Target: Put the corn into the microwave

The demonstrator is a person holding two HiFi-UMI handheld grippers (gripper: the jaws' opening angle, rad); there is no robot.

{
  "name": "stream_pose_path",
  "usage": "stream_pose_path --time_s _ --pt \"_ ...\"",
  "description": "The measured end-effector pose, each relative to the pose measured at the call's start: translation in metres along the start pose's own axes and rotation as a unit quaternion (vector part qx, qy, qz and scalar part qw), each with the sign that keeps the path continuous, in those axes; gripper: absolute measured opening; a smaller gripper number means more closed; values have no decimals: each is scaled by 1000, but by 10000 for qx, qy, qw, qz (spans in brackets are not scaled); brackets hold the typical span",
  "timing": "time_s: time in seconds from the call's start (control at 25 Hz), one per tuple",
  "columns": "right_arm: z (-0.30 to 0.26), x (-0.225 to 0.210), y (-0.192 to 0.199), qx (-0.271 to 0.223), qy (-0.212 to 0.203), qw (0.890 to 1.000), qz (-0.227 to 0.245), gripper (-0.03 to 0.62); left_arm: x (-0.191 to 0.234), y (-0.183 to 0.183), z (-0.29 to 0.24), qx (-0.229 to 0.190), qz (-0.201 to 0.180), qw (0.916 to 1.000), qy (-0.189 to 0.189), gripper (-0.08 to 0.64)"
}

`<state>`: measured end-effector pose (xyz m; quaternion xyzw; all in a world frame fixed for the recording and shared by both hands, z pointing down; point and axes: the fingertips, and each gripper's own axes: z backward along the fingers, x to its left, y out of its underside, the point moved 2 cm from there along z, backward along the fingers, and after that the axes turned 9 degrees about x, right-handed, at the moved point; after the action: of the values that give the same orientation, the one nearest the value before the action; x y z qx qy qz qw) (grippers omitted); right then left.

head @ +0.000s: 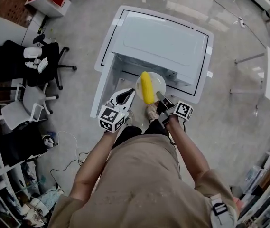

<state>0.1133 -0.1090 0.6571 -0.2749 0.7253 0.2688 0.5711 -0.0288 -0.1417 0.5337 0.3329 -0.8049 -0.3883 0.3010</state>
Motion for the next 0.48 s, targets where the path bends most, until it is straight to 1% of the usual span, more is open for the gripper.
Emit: stream_pose_path --time_s 0.08,0.2,0.48 --pt "-13 -15 -3 -24 23 10000 -54 25 8 6 -5 75 31 9999 -133 6" --pt "-31 -36 -11 -89 120 9999 19 25 18 12 -14 194 42 9995 -261 6" --pt "-66 -77 -30 -347 158 9992 -91 25 29 32 -30 468 118 9983 -336 6"
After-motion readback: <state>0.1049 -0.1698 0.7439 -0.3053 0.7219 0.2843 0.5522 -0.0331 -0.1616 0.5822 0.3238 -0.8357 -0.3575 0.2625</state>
